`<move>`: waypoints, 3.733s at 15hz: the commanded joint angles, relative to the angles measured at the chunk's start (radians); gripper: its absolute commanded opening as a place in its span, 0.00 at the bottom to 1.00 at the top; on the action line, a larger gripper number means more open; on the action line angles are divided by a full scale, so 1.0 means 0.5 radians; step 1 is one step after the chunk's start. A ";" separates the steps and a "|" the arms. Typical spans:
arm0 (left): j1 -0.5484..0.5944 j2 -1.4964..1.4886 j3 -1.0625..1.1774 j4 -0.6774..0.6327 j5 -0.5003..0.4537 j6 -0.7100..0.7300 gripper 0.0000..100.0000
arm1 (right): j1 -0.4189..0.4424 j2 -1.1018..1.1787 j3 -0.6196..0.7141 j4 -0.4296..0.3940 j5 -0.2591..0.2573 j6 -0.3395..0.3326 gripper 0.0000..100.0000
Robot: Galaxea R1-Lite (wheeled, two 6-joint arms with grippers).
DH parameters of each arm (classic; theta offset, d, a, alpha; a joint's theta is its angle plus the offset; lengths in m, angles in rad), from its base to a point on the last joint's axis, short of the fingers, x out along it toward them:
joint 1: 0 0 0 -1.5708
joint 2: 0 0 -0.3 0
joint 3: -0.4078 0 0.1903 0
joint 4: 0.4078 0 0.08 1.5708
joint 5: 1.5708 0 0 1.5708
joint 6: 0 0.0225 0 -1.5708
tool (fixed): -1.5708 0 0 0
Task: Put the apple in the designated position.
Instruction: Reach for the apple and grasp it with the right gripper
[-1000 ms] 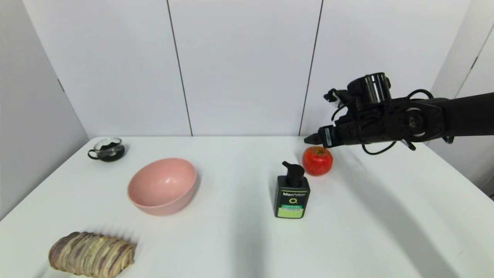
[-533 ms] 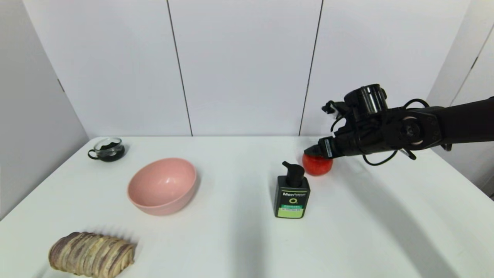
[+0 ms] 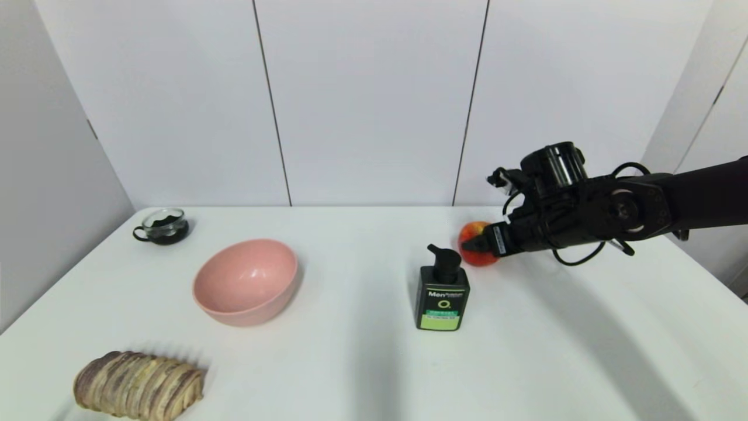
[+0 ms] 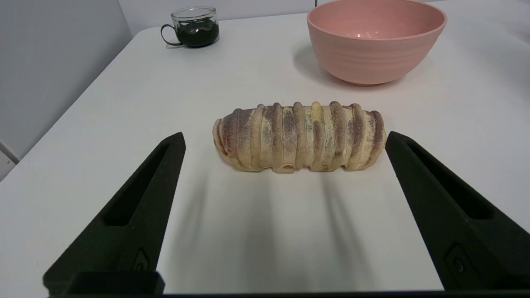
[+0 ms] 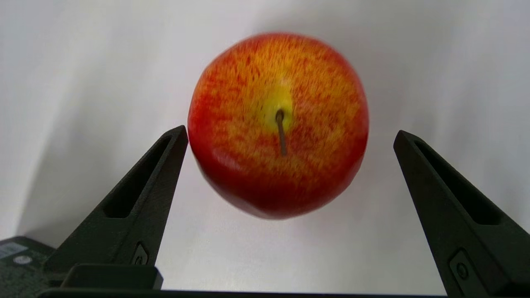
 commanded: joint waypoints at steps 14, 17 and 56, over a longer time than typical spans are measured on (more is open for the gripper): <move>0.001 0.003 0.000 0.001 0.000 -0.001 1.00 | -0.004 -0.132 0.074 -0.024 -0.006 -0.011 0.00; 0.001 0.003 0.000 0.001 0.000 0.002 1.00 | -0.041 -0.215 0.080 -0.042 -0.003 -0.014 0.00; 0.001 0.003 0.000 0.001 0.000 -0.001 1.00 | -0.032 0.340 -0.346 -0.125 0.111 -0.042 0.00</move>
